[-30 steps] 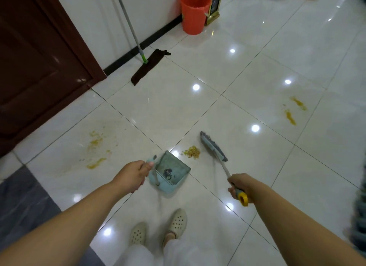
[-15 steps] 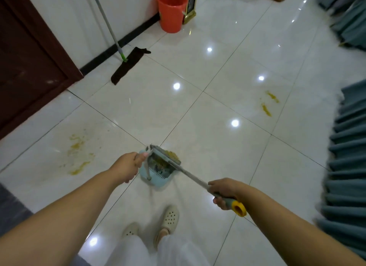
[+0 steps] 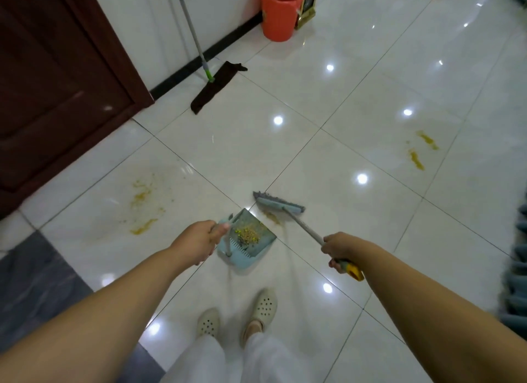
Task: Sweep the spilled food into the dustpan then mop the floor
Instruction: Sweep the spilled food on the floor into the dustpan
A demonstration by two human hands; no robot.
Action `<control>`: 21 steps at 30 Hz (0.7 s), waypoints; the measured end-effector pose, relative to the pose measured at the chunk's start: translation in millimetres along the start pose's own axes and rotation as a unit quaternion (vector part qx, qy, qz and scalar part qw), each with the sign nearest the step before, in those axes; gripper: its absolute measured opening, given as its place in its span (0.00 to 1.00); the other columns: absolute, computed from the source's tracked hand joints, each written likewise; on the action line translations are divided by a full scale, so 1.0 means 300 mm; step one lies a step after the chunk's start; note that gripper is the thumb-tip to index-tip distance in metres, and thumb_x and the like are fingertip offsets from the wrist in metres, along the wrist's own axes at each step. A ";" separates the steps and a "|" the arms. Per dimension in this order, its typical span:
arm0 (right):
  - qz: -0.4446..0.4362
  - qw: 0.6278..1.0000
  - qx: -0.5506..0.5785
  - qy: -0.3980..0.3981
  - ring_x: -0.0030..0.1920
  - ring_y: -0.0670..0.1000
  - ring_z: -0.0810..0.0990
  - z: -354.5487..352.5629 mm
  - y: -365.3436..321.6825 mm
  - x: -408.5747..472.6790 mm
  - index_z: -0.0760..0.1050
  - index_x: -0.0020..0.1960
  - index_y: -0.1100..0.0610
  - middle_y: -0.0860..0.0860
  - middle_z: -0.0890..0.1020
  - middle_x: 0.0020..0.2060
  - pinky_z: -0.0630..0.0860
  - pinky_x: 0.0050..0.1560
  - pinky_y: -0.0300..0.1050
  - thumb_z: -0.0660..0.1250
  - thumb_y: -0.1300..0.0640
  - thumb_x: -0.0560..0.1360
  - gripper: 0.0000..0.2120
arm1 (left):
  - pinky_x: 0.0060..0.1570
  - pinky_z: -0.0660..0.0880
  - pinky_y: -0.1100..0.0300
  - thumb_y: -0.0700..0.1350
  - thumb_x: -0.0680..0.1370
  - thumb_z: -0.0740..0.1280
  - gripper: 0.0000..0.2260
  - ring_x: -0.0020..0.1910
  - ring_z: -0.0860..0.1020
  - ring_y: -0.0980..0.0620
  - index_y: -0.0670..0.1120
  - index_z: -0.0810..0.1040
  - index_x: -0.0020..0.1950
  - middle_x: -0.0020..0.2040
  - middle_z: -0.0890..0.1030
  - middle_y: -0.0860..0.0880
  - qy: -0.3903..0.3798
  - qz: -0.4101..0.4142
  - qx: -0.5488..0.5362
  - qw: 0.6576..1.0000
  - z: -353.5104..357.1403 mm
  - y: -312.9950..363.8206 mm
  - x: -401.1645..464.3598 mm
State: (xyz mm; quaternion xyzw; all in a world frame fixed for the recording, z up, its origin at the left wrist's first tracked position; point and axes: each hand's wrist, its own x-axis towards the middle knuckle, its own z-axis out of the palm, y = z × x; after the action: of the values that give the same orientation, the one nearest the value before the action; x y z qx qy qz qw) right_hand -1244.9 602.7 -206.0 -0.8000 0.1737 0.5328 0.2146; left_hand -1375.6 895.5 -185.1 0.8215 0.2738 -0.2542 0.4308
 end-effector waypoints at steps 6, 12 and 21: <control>0.013 0.996 -0.089 0.006 0.27 0.49 0.71 0.015 0.080 -0.045 0.68 0.61 0.61 0.57 0.73 0.36 0.69 0.22 0.36 0.56 0.62 0.80 0.11 | 0.24 0.67 0.63 0.63 0.79 0.51 0.25 0.23 0.69 0.49 0.45 0.71 0.36 0.26 0.72 0.48 0.008 -0.002 -0.021 1.000 -0.008 -0.023 -0.003; 0.044 0.998 0.037 -0.004 0.23 0.47 0.71 -0.088 0.117 -0.097 0.70 0.57 0.59 0.57 0.74 0.35 0.70 0.23 0.35 0.59 0.62 0.79 0.08 | 0.24 0.67 0.64 0.66 0.78 0.50 0.27 0.21 0.70 0.49 0.45 0.71 0.34 0.25 0.73 0.48 0.021 -0.002 0.041 0.999 -0.011 -0.030 -0.003; 0.061 0.977 0.201 -0.034 0.18 0.47 0.69 0.029 0.067 -0.075 0.70 0.58 0.62 0.58 0.72 0.32 0.69 0.21 0.34 0.61 0.64 0.78 0.09 | 0.28 0.70 0.62 0.66 0.78 0.50 0.27 0.24 0.72 0.47 0.44 0.70 0.35 0.27 0.73 0.47 0.015 -0.014 0.075 0.997 -0.030 -0.035 0.039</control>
State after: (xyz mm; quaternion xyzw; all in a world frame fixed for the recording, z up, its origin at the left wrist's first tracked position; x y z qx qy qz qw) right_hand -1270.1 591.3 -191.3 -0.7097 0.3180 0.5263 0.3439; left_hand -1372.5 910.7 -194.2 0.8511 0.2722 -0.2674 0.3605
